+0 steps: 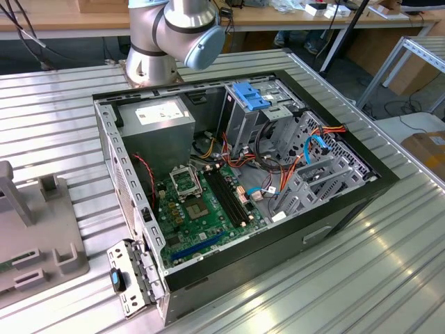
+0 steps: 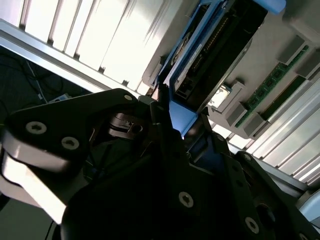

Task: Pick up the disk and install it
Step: 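Pick up the disk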

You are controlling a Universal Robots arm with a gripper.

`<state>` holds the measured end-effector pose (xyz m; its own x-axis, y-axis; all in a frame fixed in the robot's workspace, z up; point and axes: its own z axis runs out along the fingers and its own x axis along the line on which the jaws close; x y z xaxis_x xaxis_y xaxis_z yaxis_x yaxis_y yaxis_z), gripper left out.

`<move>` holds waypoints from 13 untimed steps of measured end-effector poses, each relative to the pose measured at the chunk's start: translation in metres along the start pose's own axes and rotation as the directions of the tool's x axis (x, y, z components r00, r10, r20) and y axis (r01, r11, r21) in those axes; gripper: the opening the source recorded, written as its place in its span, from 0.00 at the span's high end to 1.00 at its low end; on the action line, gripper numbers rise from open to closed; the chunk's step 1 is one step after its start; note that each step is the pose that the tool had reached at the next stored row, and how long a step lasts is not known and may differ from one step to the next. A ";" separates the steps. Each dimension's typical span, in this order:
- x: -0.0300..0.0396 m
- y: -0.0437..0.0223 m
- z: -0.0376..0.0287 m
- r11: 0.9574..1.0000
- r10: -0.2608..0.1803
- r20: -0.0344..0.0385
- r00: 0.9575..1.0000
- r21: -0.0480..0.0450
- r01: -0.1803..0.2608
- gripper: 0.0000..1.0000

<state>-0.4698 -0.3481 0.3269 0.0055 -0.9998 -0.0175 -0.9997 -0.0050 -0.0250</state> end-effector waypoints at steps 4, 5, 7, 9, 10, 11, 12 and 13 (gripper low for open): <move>0.0000 -0.0001 -0.0029 1.000 0.000 0.000 1.000 0.000 0.000 0.63; 0.0000 -0.0002 -0.0067 1.000 0.000 0.000 1.000 0.000 0.000 0.63; -0.0002 -0.0003 -0.0139 1.000 0.000 0.000 1.000 0.000 0.000 0.63; -0.0003 -0.0005 -0.0214 1.000 0.000 0.000 1.000 0.001 0.000 0.63; -0.0003 -0.0006 -0.0237 1.000 0.000 0.000 1.000 0.001 0.000 0.63; -0.0004 -0.0007 -0.0282 1.000 0.000 0.000 1.000 0.001 0.000 0.63; -0.0005 -0.0009 -0.0347 1.000 0.000 0.000 1.000 0.002 0.000 0.63; -0.0006 -0.0010 -0.0377 1.000 0.000 0.000 1.000 0.002 0.000 0.63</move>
<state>-0.4697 -0.3482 0.3646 0.0056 -0.9998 -0.0178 -0.9996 -0.0051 -0.0271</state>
